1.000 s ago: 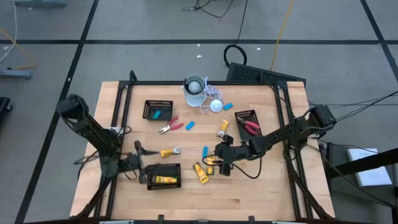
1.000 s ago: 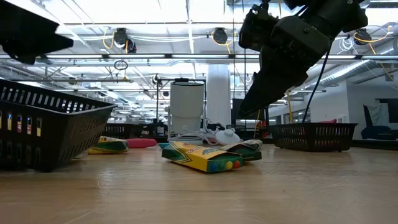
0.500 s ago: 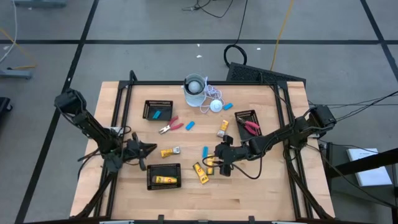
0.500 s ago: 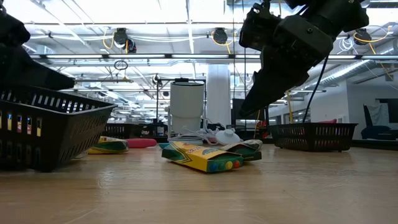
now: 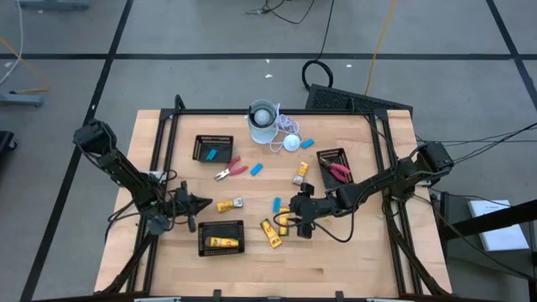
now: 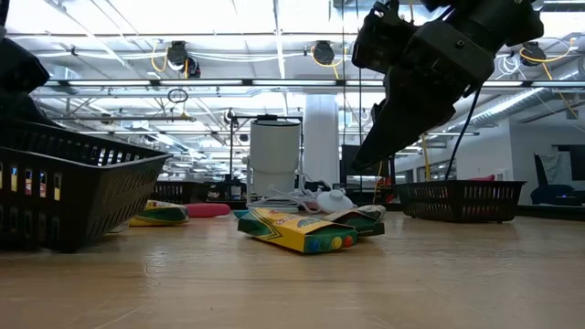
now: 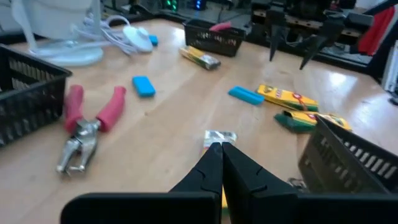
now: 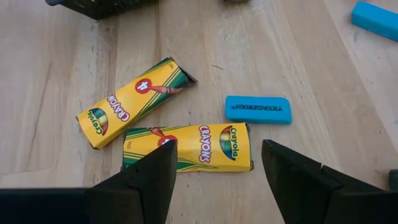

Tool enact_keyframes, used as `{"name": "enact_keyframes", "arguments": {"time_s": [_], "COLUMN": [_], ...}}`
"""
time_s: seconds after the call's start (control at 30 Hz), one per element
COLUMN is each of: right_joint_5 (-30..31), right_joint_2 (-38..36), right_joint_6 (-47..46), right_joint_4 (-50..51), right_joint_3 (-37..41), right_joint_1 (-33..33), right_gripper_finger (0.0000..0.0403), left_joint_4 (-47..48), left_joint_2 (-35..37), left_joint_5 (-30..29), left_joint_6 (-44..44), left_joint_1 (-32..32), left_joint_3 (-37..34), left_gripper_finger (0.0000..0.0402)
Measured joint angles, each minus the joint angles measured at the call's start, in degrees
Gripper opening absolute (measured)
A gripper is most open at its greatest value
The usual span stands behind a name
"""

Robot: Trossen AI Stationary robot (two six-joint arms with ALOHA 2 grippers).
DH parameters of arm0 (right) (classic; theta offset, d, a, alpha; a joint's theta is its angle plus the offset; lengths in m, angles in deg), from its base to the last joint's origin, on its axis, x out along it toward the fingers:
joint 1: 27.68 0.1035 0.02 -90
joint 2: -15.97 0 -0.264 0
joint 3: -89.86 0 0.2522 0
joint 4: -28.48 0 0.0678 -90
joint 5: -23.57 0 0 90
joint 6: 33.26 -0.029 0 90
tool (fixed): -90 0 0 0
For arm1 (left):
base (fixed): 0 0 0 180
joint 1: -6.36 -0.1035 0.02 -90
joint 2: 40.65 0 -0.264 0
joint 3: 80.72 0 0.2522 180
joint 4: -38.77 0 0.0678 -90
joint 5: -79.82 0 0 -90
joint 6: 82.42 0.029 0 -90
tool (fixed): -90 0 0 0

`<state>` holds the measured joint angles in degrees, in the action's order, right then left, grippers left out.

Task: Pick & Place School Supplies
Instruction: Move the bottom black bin to the bottom center of the table

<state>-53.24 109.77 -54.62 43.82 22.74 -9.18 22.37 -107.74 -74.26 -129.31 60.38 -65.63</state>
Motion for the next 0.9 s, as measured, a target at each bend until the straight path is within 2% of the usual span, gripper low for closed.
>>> {"name": "enact_keyframes", "arguments": {"time_s": [0.37,0.57,0.9], "right_joint_5": [0.04,0.13,0.15], "right_joint_2": [0.00,0.00,0.00], "right_joint_6": [-0.01,-0.29,-0.58], "right_joint_4": [0.01,0.10,0.65], "right_joint_3": [0.00,0.00,0.00], "right_joint_1": [0.38,0.97,1.14], "right_gripper_finger": [0.0224,0.0224,0.0224], "left_joint_4": [-0.03,-0.04,-0.02], "left_joint_2": [-0.02,-0.73,-13.51], "left_joint_5": [5.85,7.78,11.62], "left_joint_6": [-3.39,-1.58,-7.16], "left_joint_1": [-0.03,0.04,0.18], "left_joint_3": [0.07,2.59,8.25], "left_gripper_finger": [0.0001,0.0001,0.0000]}}
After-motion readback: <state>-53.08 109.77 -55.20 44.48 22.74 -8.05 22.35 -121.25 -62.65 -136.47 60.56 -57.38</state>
